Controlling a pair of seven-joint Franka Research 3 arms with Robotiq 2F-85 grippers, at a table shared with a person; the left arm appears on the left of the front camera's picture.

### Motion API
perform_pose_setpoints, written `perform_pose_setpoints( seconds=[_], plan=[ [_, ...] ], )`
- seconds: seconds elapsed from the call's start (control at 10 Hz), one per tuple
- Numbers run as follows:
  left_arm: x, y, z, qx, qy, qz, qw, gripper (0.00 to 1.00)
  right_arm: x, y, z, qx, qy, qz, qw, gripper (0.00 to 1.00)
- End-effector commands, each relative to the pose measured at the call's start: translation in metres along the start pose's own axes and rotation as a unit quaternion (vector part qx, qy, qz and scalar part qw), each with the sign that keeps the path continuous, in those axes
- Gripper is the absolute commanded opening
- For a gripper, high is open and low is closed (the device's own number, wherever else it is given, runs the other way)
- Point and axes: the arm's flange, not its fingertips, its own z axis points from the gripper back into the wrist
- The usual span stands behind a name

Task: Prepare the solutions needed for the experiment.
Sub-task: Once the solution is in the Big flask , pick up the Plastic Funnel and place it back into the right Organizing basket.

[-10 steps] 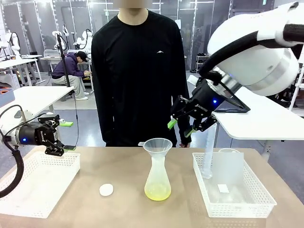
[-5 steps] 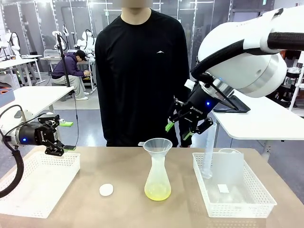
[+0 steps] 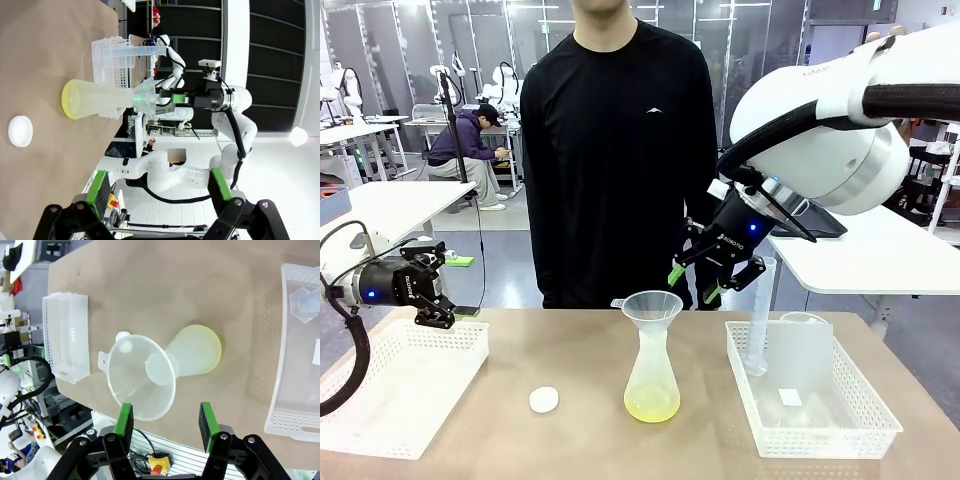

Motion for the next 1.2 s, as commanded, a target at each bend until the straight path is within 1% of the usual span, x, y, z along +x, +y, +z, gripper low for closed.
perform_pose_setpoints(
  seconds=[0.0, 0.3, 0.5, 0.6, 0.7, 0.8, 0.9, 1.0, 1.1],
  plan=[
    [0.0, -0.002, 0.0, -0.002, -0.001, 0.0, 1.0, 1.0, 0.01, 0.008, -0.013, 0.005, 0.001, -0.015, 1.0, 0.67],
    [0.0, -0.002, 0.0, -0.002, -0.001, 0.0, 1.0, 1.0, 0.017, 0.008, -0.035, 0.018, 0.017, -0.022, 0.999, 0.67],
    [0.0, -0.002, 0.0, -0.002, -0.001, 0.0, 1.0, 1.0, 0.017, 0.009, -0.044, 0.02, 0.015, -0.028, 0.999, 0.67],
    [0.0, -0.002, 0.0, -0.002, -0.001, 0.0, 1.0, 1.0, 0.016, 0.009, -0.046, 0.016, 0.022, -0.034, 0.999, 0.67],
    [0.0, -0.002, 0.0, -0.002, -0.001, 0.0, 1.0, 1.0, 0.016, 0.008, -0.049, 0.016, 0.025, -0.032, 0.999, 0.49],
    [0.0, -0.002, 0.0, -0.002, -0.001, 0.0, 1.0, 1.0, 0.016, 0.007, -0.049, 0.014, 0.03, -0.033, 0.999, 0.49],
    [0.0, -0.002, 0.0, -0.002, -0.001, 0.0, 1.0, 1.0, 0.016, 0.007, -0.049, 0.011, 0.029, -0.037, 0.999, 0.31],
    [0.0, -0.002, 0.0, -0.002, -0.001, 0.0, 1.0, 1.0, 0.016, 0.007, -0.049, 0.014, 0.028, -0.035, 0.999, 0.44],
    [0.0, -0.002, 0.0, -0.002, -0.001, 0.0, 1.0, 1.0, 0.016, 0.007, -0.049, 0.015, 0.031, -0.036, 0.999, 0.13]
  ],
)
